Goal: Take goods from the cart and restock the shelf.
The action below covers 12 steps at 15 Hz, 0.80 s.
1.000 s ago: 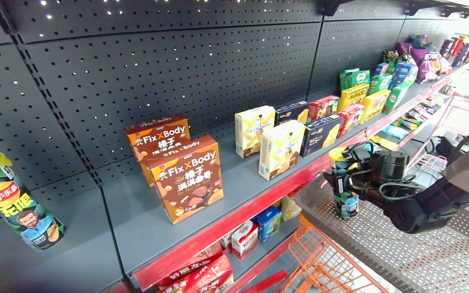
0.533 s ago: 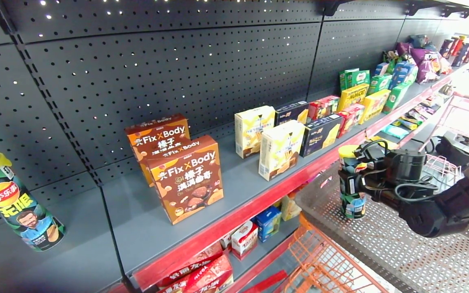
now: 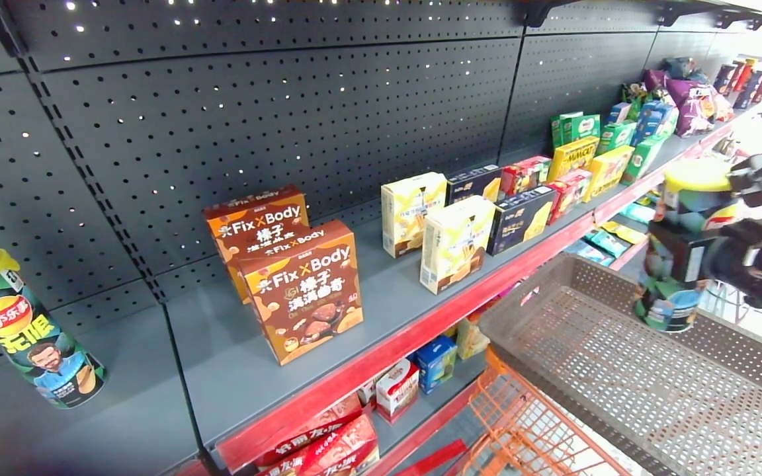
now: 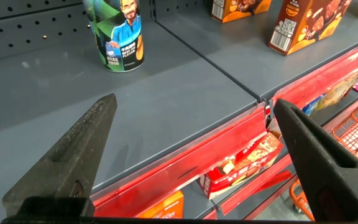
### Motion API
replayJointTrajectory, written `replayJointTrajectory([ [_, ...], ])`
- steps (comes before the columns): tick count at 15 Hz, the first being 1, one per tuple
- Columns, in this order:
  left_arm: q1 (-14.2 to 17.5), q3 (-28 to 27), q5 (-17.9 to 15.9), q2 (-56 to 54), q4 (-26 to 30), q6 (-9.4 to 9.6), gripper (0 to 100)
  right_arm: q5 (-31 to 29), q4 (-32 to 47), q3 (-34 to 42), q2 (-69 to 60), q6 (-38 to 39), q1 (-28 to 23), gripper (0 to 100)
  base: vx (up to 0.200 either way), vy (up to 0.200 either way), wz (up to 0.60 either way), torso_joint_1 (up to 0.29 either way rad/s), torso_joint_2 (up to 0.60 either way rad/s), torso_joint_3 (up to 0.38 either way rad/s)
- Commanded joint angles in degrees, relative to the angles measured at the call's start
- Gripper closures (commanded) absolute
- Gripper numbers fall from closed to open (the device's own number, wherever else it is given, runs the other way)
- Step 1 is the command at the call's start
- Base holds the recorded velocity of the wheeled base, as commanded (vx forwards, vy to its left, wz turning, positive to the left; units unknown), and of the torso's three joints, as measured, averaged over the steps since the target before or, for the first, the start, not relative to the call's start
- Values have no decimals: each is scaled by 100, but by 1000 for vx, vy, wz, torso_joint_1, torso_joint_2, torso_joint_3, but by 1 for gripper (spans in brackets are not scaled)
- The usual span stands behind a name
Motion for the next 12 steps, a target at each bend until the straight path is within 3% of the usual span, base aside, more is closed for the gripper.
replayJointTrajectory([
  [1, 1, 0, 1, 6, 0, -3, 0, -973, 1132, 326, -2333, -164, -196, 100, 0, 0, 0, 0, 0, 0],
  [4, 1, 0, 1, -2, 0, -3, 0, -1658, 1325, 668, -3106, -138, -293, 100, 0, 0, 0, 0, 0, 0],
  [7, 1, 0, 10, -2, 0, -3, 0, -1737, 2345, 756, -3607, -111, -530, 100, 0, 0, 0, 0, 0, 0],
  [11, 1, 0, 1, -2, 0, -3, 0, -1737, 2362, 756, -3625, -111, -794, 100, 0, 0, 0, 0, 0, 0],
  [12, 1, 0, 1, -2, 0, -3, 0, -1755, 2380, 853, -3668, -85, -1110, 100, 0, 0, 0, 0, 0, 0],
])
